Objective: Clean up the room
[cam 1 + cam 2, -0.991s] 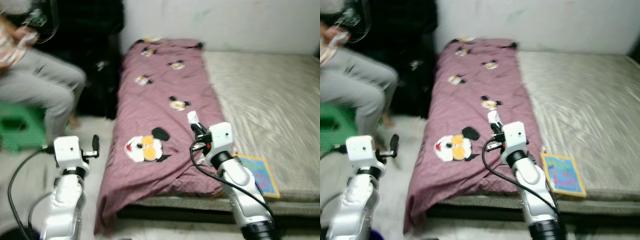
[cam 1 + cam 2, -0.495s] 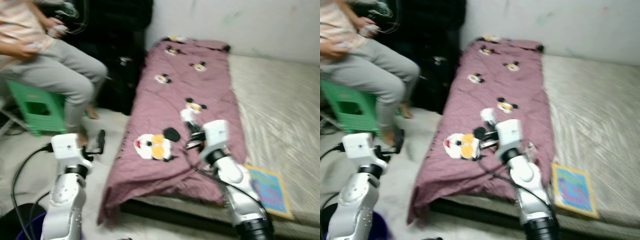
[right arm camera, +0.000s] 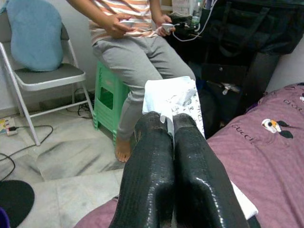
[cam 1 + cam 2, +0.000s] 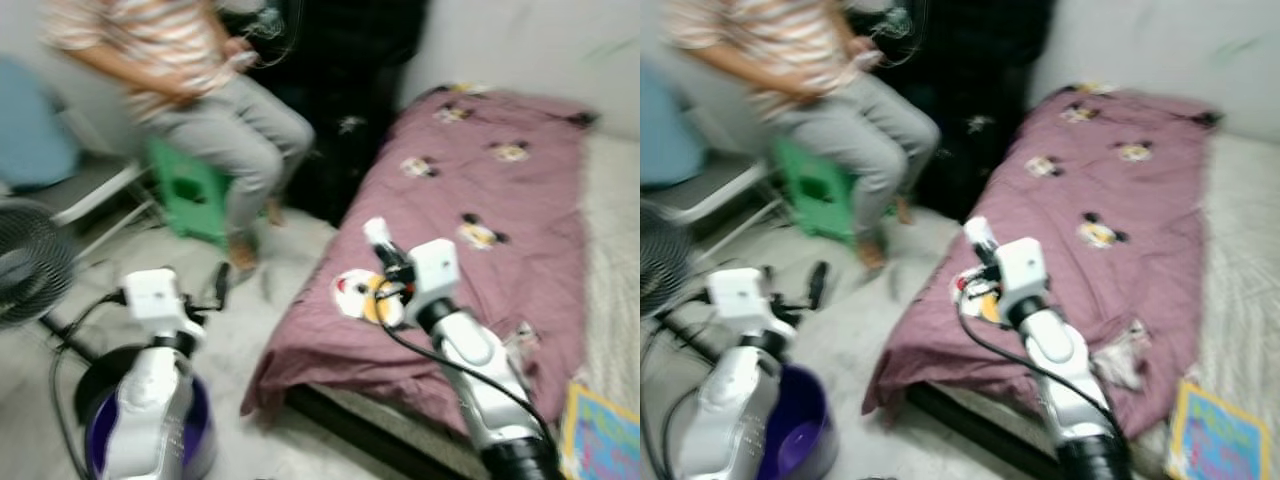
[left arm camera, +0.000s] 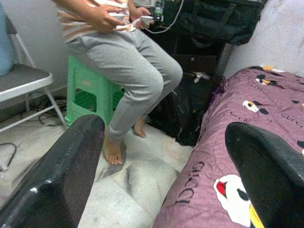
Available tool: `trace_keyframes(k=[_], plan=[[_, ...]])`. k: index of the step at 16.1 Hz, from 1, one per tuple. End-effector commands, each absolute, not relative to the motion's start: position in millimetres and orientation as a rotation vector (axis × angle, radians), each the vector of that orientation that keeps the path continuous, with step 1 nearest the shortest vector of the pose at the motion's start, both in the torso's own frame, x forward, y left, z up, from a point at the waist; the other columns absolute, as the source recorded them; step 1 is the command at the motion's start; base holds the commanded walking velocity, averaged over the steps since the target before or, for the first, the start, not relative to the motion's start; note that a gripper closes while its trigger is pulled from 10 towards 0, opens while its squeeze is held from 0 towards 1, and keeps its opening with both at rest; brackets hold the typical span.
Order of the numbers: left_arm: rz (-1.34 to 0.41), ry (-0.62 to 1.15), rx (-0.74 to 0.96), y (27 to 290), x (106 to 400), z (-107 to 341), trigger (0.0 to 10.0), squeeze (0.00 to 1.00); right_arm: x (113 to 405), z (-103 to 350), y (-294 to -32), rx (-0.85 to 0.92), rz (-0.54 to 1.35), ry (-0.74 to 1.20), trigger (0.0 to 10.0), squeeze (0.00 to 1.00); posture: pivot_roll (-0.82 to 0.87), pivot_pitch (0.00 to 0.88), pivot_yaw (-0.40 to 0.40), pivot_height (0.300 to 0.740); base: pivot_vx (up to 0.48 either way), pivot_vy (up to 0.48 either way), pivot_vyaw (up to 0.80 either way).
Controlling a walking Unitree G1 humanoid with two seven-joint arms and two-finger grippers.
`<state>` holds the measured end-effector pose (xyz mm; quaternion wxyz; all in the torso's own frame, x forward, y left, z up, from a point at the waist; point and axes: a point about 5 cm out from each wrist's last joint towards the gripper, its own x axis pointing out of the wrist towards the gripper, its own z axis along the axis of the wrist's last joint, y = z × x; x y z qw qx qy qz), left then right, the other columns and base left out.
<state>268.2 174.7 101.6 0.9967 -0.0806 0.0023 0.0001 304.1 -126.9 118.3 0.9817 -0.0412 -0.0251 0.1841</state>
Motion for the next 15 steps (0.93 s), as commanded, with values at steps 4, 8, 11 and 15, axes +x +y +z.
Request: trace_keyframes(k=[4, 8, 11, 15], plan=[[0.024, 0.012, -0.135, 181.6, 270.5, 102.7, 10.0, 0.00, 305.5, 123.1, -119.7, -0.081, 0.385, -0.068, 10.0, 0.00, 0.00, 0.022, 0.000, 0.740, 0.000, 0.000, 0.80], [0.010, 0.005, -0.144, 180.2, 272.1, 104.1, 10.0, 0.00, 305.0, 119.4, -118.7, -0.088, 0.387, -0.053, 10.0, 0.00, 0.00, 0.025, 0.001, 0.740, 0.000, 0.000, 0.80], [0.004, 0.004, -0.144, 179.2, 273.2, 104.5, 10.0, 0.00, 306.1, 120.8, -118.1, -0.083, 0.389, -0.059, 10.0, 0.00, 0.00, 0.019, 0.001, 0.740, 0.000, 0.000, 0.80], [0.002, 0.010, -0.143, 177.4, 272.8, 102.6, 10.0, 0.00, 306.4, 121.4, -117.9, -0.083, 0.387, -0.067, 10.0, 0.00, 0.00, 0.003, 0.013, 0.740, 0.000, 0.000, 0.80]])
